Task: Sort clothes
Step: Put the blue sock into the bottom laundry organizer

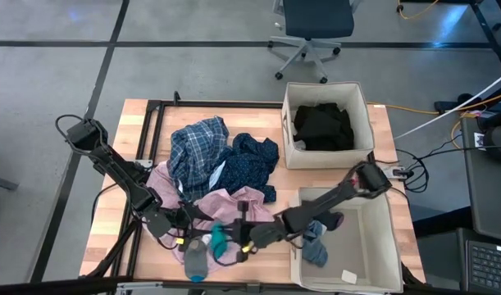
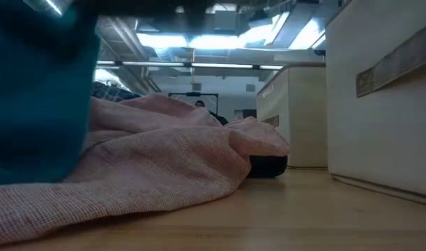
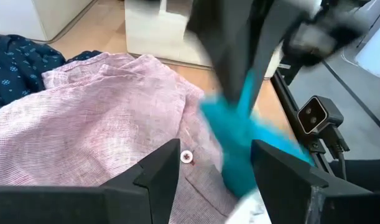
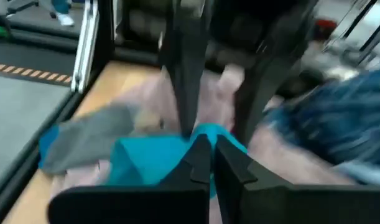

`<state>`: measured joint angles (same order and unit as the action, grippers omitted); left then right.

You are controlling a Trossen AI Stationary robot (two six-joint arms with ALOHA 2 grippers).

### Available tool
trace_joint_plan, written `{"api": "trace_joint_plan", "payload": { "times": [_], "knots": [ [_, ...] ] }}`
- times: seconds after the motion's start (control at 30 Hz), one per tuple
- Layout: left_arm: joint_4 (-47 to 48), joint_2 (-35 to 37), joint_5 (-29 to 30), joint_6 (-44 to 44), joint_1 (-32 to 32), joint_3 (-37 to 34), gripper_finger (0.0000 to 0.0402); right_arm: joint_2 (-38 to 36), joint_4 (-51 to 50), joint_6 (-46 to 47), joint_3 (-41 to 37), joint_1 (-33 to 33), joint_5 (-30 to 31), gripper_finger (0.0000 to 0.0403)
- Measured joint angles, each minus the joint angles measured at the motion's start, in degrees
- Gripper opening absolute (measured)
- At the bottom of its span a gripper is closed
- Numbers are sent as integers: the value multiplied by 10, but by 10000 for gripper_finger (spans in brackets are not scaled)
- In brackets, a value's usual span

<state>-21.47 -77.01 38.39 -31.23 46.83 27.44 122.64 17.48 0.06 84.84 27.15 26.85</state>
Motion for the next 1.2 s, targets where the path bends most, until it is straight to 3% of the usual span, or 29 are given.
{"api": "trace_joint_plan", "payload": {
  "times": [0.43,0.73,0.9,1.2],
  "knots": [
    [0,0,0,-6,4,0,186,-248,-183,-49,0,71,209,14],
    [-1,0,0,-14,4,0,186,-401,-352,-2,0,178,252,19],
    [-2,0,0,-17,4,0,186,-463,-513,175,0,247,255,20],
    [-2,0,12,-18,4,0,186,-490,-868,678,-4,328,221,21]
  ]
}}
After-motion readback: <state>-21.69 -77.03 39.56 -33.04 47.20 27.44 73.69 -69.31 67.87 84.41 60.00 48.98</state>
